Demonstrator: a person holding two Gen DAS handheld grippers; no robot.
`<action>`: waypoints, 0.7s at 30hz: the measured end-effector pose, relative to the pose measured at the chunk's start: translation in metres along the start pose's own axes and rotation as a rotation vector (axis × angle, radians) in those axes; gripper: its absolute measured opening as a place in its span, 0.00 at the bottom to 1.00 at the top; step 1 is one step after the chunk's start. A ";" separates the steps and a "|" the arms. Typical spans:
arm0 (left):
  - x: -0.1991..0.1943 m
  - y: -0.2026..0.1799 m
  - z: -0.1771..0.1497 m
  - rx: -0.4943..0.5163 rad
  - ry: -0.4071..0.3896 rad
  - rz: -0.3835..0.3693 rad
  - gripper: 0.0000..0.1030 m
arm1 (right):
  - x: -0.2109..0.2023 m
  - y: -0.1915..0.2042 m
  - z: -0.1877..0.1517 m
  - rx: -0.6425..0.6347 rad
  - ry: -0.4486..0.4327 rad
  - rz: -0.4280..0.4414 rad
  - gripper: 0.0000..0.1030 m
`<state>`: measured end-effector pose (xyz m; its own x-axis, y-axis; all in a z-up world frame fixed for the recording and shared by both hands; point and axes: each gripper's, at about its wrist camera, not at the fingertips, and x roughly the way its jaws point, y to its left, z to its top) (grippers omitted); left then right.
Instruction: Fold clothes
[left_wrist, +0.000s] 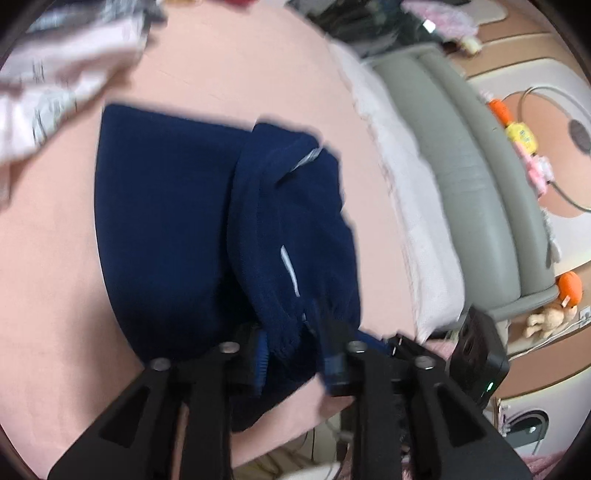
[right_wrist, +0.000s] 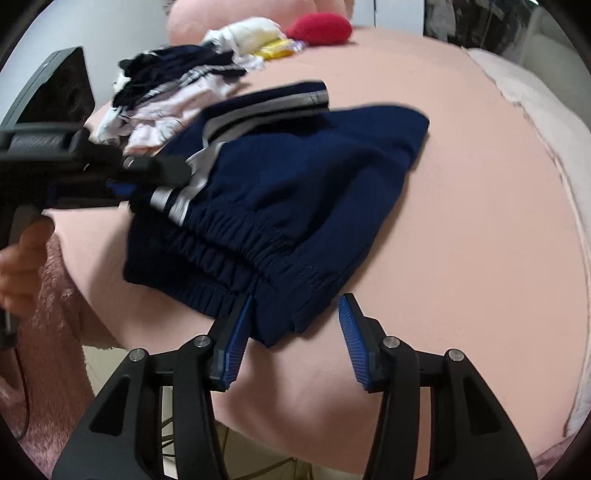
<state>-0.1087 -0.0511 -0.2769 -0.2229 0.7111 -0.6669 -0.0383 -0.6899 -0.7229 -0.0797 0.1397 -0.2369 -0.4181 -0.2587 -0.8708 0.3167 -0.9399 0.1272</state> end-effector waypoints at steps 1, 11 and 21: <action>0.004 0.000 -0.002 0.004 0.014 0.014 0.41 | 0.001 -0.001 0.000 0.007 -0.003 0.001 0.47; -0.011 -0.028 -0.011 0.104 -0.073 0.055 0.23 | -0.012 -0.003 0.005 0.045 -0.100 -0.089 0.34; 0.000 -0.009 -0.025 0.007 -0.038 0.098 0.23 | -0.008 -0.013 0.004 0.113 -0.033 0.055 0.35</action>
<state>-0.0839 -0.0411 -0.2747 -0.2623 0.6345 -0.7270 -0.0217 -0.7571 -0.6529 -0.0836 0.1534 -0.2294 -0.4309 -0.3157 -0.8454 0.2425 -0.9429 0.2285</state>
